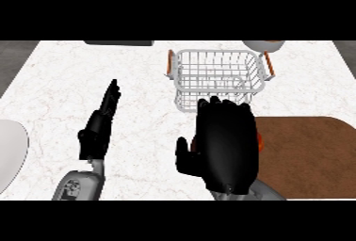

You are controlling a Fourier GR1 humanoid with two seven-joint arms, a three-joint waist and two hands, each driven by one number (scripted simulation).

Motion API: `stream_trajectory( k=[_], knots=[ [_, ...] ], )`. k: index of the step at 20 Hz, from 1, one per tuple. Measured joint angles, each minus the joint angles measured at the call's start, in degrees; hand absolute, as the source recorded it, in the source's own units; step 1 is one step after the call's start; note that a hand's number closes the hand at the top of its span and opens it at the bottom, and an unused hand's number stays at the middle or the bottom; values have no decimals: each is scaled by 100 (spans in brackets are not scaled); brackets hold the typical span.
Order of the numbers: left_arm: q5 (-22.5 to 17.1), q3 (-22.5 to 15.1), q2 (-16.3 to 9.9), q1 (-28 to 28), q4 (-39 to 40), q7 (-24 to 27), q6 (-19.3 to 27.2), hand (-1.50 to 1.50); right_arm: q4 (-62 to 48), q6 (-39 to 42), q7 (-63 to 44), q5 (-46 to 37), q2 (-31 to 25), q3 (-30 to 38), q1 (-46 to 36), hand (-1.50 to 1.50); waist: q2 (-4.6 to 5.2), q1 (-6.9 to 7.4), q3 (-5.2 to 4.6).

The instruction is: Pick the cupcake from the cutting board and place it in the tiered basket

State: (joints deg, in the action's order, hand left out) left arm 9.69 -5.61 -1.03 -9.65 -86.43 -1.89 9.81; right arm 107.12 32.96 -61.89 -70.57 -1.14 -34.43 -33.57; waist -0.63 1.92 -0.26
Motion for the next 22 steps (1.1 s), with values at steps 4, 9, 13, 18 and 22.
stream_trajectory(
  k=[4,9,13,18,22],
  knots=[
    [-24,44,-35,-24,-21,-56,-19,0,77,186,-141,313,-7,360,-646,150,-15,-17,-2],
    [-42,48,-33,-43,7,-36,-45,0,-44,68,-447,910,5,861,-1366,150,-2,22,0],
    [11,-63,40,3,-46,-2,24,0,-496,-144,-647,1330,14,1241,-1974,150,15,58,3],
    [-6,-26,-1,39,-58,39,-2,0,-1352,-310,-690,1490,22,1649,-2793,150,41,42,6],
    [-89,78,-96,38,-66,55,-88,0,-1996,-348,-576,1349,27,1906,-3234,150,52,-19,10]
  ],
)
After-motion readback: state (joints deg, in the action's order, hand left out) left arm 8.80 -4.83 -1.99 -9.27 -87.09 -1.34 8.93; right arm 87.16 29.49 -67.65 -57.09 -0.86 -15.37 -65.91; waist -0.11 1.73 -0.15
